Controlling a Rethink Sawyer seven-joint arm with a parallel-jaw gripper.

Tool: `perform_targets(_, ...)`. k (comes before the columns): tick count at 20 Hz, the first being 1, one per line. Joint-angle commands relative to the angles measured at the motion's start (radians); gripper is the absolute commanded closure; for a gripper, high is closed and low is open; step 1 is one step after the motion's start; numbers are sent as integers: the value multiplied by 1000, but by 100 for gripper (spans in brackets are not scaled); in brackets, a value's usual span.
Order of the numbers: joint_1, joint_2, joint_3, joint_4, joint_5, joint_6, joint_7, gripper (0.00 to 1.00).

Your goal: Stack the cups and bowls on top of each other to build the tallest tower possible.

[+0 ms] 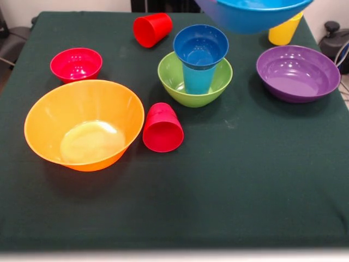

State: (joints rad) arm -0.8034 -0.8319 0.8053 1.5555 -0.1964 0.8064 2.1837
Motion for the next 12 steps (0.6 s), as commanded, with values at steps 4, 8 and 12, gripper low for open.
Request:
perform_targets(4,76,62,-63,-100,-31,102,-59,100)
perform_targets(8,65,46,-64,-45,-39,65,-63,100)
perform_targets(12,45,33,-51,2,-34,28,-67,100)
